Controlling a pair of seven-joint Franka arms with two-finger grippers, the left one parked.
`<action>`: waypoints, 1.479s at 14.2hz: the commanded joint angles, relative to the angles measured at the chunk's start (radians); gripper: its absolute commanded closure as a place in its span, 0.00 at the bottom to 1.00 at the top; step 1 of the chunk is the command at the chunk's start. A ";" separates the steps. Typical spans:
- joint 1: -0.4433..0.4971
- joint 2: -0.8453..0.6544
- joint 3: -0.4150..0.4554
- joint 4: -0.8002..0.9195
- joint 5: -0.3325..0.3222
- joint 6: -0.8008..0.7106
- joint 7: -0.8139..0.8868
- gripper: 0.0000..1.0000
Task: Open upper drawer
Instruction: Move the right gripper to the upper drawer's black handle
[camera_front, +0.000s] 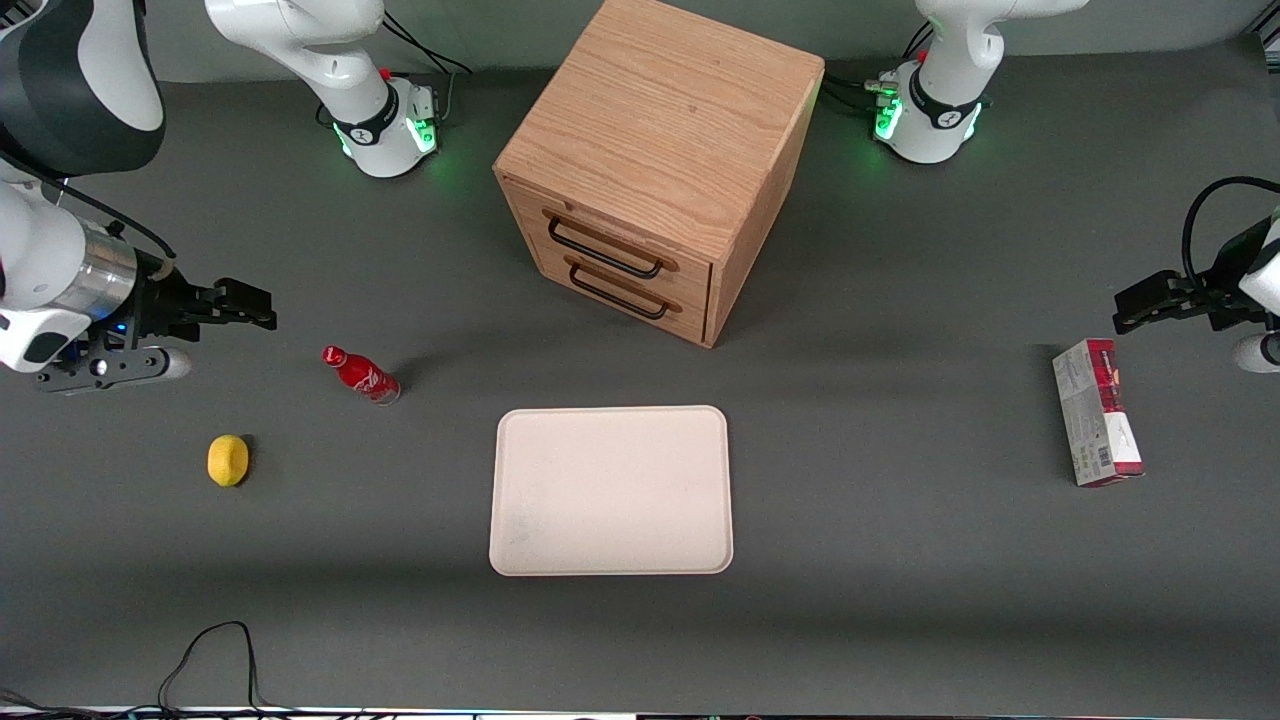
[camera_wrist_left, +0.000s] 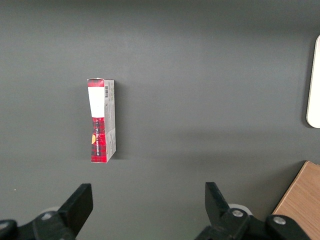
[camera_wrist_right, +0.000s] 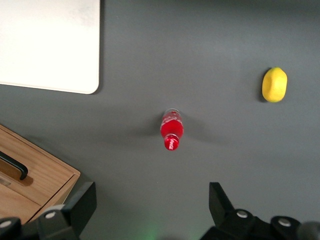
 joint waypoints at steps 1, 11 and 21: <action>0.031 0.041 -0.002 0.061 0.005 -0.020 -0.014 0.00; 0.039 0.226 -0.001 0.193 0.264 0.006 -0.155 0.00; 0.237 0.242 0.008 0.211 0.169 0.060 -0.158 0.00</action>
